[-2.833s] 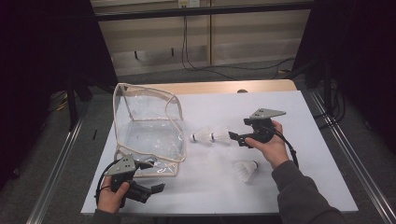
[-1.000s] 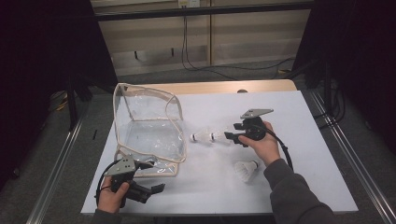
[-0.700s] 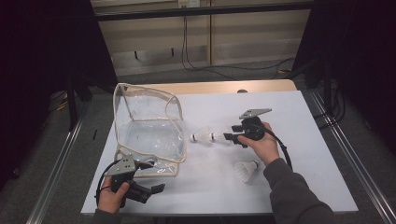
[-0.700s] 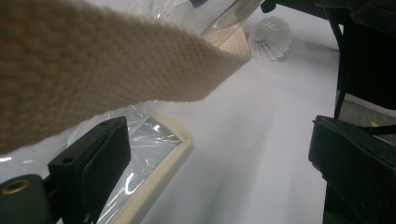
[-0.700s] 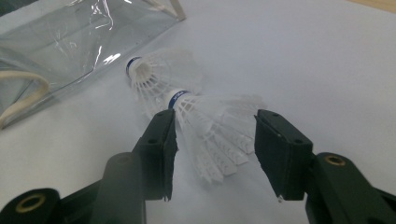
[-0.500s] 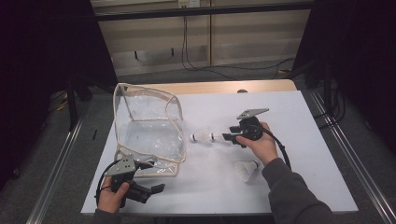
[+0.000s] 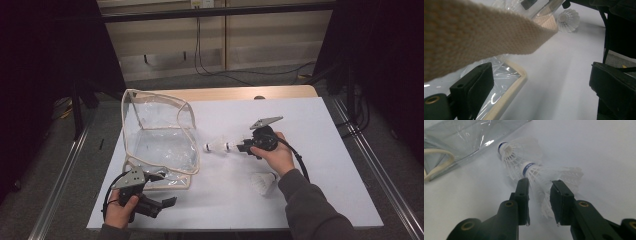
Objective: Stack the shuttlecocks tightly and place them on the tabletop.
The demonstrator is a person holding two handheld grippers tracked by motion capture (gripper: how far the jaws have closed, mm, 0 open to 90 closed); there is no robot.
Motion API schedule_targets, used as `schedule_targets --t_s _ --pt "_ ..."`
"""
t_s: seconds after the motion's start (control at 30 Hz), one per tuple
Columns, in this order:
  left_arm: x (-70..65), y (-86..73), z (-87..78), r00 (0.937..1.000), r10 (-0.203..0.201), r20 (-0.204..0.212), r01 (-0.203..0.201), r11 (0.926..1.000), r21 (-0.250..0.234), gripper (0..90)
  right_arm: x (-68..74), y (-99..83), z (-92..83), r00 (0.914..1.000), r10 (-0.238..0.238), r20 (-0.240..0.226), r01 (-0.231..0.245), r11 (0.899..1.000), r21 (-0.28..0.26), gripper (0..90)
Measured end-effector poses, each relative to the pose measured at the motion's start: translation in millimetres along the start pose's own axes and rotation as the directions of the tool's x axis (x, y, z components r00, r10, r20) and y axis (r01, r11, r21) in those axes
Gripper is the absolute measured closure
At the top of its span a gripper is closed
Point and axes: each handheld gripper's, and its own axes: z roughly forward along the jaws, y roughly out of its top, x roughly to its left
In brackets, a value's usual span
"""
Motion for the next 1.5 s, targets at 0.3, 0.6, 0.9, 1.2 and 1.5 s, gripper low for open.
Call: schedule_targets --t_s 0.3,0.6,0.9,1.2,1.5 --pt "0.0 -0.2 0.0 1.0 -0.004 0.002 0.004 1.0 -0.008 5.7 0.9 -0.4 2.8 0.9997 0.0 -0.025 0.0 1.0 0.023 78.5" --pt "-0.1 -0.1 -0.1 1.0 -0.003 -0.001 0.003 1.0 -0.006 5.6 1.3 0.1 1.3 0.9981 0.01 -0.061 -0.008 1.0 0.027 88.6" --pt "-0.3 -0.1 -0.1 1.0 -0.005 -0.002 0.005 1.0 -0.007 5.6 2.3 0.8 1.8 0.9977 0.004 -0.067 -0.002 1.0 0.031 90.0" --pt "-0.2 -0.2 -0.1 1.0 -0.004 -0.001 0.004 1.0 -0.005 5.6 2.9 4.1 -1.7 0.9968 -0.009 -0.08 0.01 1.0 0.011 90.0" --pt "-0.4 -0.2 -0.1 1.0 -0.005 -0.001 0.005 1.0 -0.007 5.5 5.2 7.8 -2.3 0.9957 -0.017 -0.091 0.016 1.0 -0.01 90.0"
